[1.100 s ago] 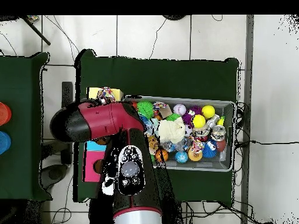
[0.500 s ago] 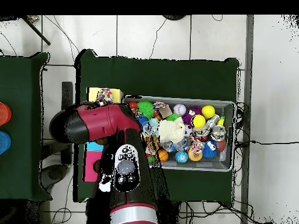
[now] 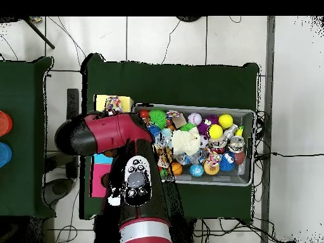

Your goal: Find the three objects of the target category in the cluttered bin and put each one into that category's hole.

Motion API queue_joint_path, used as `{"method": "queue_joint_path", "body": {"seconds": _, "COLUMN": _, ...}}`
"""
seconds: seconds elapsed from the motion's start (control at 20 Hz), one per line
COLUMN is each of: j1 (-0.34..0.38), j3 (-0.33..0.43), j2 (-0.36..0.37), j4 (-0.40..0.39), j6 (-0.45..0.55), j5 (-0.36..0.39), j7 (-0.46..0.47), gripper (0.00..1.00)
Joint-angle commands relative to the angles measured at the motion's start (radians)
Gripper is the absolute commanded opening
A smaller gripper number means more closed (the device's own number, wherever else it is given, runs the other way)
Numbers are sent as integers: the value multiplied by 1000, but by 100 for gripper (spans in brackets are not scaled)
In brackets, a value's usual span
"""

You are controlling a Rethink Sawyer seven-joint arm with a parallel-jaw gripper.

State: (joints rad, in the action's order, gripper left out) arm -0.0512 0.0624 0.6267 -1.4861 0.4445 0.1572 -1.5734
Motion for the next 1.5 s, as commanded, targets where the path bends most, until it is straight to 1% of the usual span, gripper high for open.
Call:
{"method": "queue_joint_path", "body": {"seconds": 0.05, "j1": 11, "j3": 15, "j2": -49, "j4": 3, "j6": 1, "j5": 12, "j7": -125, "gripper": 0}}
{"method": "queue_joint_path", "body": {"seconds": 0.8, "j1": 15, "j3": 15, "j2": -56, "j4": 13, "j6": 6, "j5": 18, "j7": -112, "gripper": 0}}
{"method": "queue_joint_path", "body": {"seconds": 1.3, "j1": 15, "j3": 5, "j2": -95, "j4": 72, "j6": 38, "j5": 20, "j7": -102, "gripper": 0}}
{"method": "queue_joint_path", "body": {"seconds": 1.5, "j1": 21, "j3": 2, "j2": -110, "j4": 84, "j6": 33, "j5": 24, "j7": -98, "gripper": 0}}
